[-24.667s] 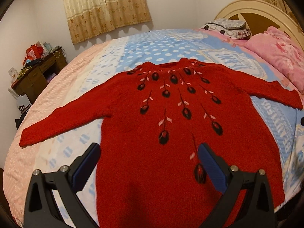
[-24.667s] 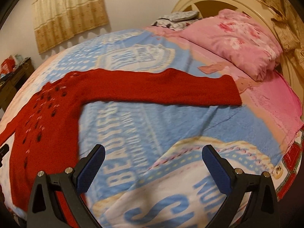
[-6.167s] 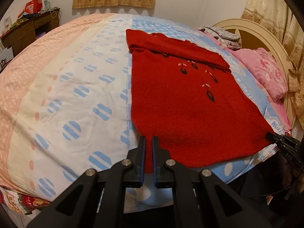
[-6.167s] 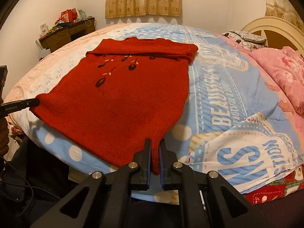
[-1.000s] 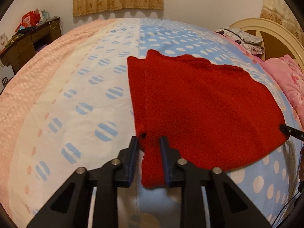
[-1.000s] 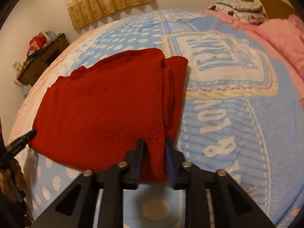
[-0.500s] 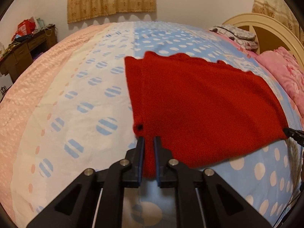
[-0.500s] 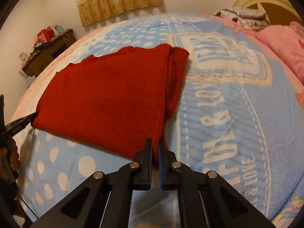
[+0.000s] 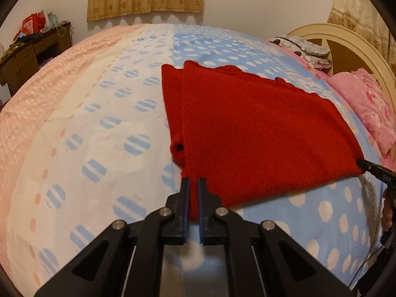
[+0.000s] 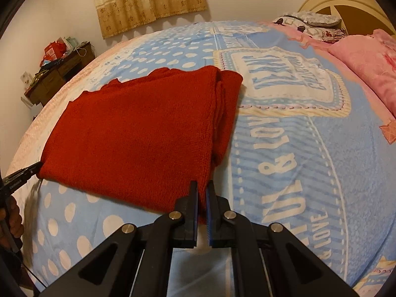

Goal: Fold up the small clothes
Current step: 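Grasp the folded edge with the left gripper while the right gripper grasps it too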

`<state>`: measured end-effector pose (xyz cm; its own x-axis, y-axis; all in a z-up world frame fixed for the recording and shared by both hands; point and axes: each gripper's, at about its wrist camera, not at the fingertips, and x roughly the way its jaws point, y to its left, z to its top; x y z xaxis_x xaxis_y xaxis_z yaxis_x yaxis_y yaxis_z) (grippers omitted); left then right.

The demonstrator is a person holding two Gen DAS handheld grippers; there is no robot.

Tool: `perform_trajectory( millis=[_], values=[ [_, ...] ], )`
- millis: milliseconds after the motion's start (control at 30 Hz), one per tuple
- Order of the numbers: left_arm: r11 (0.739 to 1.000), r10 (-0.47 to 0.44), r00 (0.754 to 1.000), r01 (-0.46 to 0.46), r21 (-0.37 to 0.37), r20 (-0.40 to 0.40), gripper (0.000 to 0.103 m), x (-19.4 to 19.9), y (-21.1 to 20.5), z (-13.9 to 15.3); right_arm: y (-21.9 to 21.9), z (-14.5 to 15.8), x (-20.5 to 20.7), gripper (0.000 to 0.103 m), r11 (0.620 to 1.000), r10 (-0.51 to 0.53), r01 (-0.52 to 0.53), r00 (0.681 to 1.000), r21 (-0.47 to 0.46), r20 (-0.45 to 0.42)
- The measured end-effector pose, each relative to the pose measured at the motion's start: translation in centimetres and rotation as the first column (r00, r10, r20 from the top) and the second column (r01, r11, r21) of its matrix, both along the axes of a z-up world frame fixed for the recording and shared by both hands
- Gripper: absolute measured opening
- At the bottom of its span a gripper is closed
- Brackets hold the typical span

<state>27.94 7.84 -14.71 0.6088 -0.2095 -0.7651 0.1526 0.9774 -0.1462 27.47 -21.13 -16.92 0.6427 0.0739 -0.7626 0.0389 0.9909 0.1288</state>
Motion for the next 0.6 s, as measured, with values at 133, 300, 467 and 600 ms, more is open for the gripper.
perform_trajectory(
  millis=[133, 300, 467, 600],
  values=[
    [1.000, -0.010, 1.000, 0.010, 0.017, 0.014, 0.006, -0.1, -0.3, 0.4, -0.1, 0.2, 0.1, 0.005, 1.000, 0.002, -0.002, 1.000, 0.006, 0.004],
    [0.999, -0.012, 1.000, 0.013, 0.037, -0.007, 0.006, -0.1, -0.6, -0.2, 0.7, -0.6, 0.5, 0.005, 0.999, 0.018, -0.019, 0.999, -0.039, -0.039],
    [0.999, -0.010, 1.000, 0.009, 0.035, 0.013, 0.006, -1.1, -0.4, -0.1, 0.4, -0.6, 0.2, 0.005, 0.999, 0.017, -0.019, 0.999, -0.041, -0.039],
    [1.000, 0.013, 0.998, -0.014, 0.017, 0.061, 0.009, -1.4, -0.1, 1.7, 0.9, 1.5, -0.4, 0.011, 0.997, -0.018, 0.020, 0.999, -0.075, 0.028]
  ],
)
